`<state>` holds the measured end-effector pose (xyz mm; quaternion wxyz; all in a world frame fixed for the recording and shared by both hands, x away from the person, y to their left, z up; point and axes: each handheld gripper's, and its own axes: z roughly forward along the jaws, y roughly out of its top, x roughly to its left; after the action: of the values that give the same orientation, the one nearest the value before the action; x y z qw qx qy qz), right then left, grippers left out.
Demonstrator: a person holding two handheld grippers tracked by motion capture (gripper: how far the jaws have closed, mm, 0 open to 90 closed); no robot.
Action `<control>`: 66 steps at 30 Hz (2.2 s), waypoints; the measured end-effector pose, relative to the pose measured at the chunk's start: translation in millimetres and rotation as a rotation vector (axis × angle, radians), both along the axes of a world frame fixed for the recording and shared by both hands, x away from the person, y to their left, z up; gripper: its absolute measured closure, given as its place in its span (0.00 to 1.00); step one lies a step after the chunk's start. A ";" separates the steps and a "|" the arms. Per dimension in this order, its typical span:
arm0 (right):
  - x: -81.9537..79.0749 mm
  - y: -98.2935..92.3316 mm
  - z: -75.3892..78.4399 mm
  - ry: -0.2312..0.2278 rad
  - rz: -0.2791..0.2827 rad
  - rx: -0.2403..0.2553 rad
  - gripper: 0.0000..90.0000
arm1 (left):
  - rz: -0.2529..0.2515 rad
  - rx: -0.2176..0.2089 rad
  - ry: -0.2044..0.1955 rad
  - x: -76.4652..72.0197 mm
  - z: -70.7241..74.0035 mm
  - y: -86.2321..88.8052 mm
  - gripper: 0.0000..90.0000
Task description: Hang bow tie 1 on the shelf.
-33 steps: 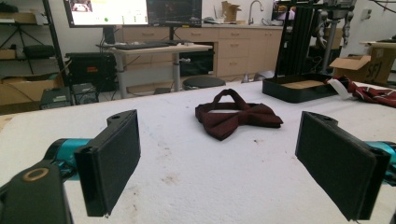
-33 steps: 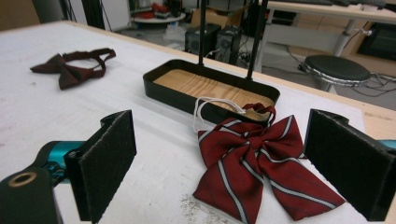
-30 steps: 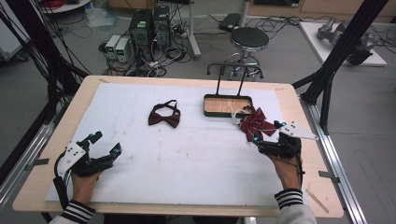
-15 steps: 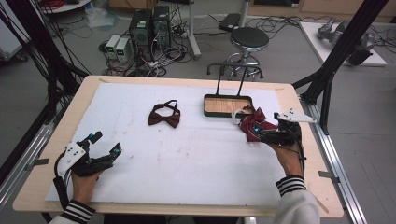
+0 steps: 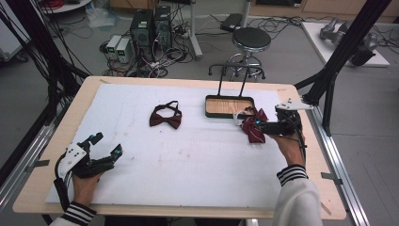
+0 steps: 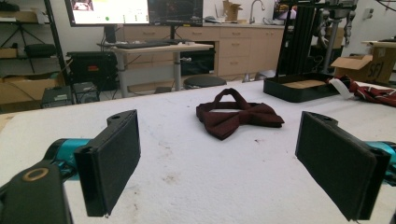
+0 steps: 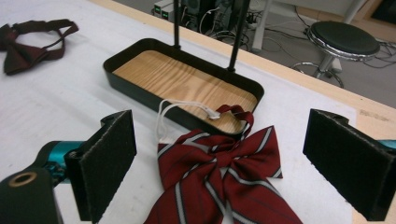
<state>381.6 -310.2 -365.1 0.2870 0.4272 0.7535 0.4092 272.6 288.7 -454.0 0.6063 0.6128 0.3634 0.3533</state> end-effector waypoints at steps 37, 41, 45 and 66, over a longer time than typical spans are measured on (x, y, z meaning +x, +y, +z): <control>64.0 6.0 -38.2 0.273 0.095 -0.223 0.17 | 0.000 0.001 -0.004 -0.6 -0.1 -0.3 0.16; 68.2 7.0 -43.6 0.290 0.099 -0.227 0.19 | 0.003 0.004 -0.009 -1.4 -0.2 -0.4 0.16; 72.5 9.7 -50.0 0.320 0.103 -0.240 0.24 | 0.003 0.005 -0.008 -1.2 -0.2 -0.3 0.16; 80.0 9.3 -61.1 0.402 0.109 -0.229 0.44 | 0.011 0.006 -0.018 -2.2 -0.4 -0.7 0.16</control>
<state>461.6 -300.8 -426.3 0.1552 0.4233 0.8590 0.2428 270.4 288.0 -454.4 0.6057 0.6095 0.3602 0.3631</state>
